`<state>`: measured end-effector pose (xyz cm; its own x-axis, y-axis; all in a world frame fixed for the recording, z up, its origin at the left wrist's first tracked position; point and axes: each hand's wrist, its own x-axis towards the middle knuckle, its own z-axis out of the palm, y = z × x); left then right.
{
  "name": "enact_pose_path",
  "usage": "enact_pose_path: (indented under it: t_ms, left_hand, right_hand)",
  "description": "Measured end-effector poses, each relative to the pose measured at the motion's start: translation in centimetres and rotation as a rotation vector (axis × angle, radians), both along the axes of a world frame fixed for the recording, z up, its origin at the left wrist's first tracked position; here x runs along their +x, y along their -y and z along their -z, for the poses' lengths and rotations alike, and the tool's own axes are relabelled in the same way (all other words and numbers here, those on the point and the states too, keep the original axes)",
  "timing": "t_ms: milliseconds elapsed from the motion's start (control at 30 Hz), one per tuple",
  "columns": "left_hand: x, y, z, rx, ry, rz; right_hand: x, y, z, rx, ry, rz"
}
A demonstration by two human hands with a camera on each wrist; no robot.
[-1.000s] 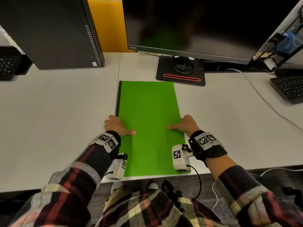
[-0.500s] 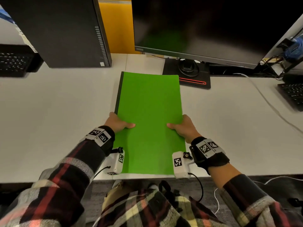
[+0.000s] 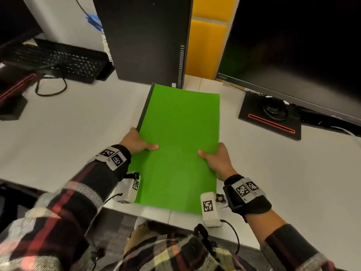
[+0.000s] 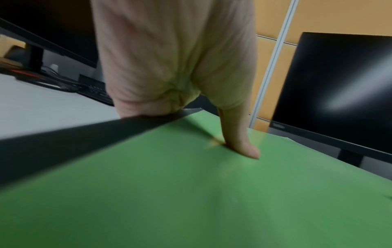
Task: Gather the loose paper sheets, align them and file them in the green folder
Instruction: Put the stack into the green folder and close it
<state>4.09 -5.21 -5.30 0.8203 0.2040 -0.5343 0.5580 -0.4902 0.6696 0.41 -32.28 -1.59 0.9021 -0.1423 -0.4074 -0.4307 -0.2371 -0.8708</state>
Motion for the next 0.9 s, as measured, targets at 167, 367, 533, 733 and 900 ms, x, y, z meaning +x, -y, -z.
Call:
enact_pose_path:
  t_ms: [167,367,533,733,900]
  left_hand:
    - [-0.9,-5.6,-5.9,0.13,-0.042,-0.068]
    - [0.5,-14.8,-6.1,0.22,-0.142,-0.082]
    - [2.2,-20.3,-5.4,0.239,-0.19,-0.084]
    - [4.5,-22.1,-4.3,0.28,-0.173,-0.001]
    - [5.5,-21.3,-3.6,0.395,-0.225,0.072]
  right_hand:
    - [2.7,-7.9,0.2,0.026,-0.016,-0.109]
    - [5.1,-17.7,0.7,-0.021,-0.055,-0.26]
    - [6.3,-23.3,1.4,-0.16,-0.095,-0.356]
    - [6.6,-25.0,1.8,-0.276,-0.122,-0.372]
    - [6.9,-24.3,1.3,-0.326,-0.261,-0.416]
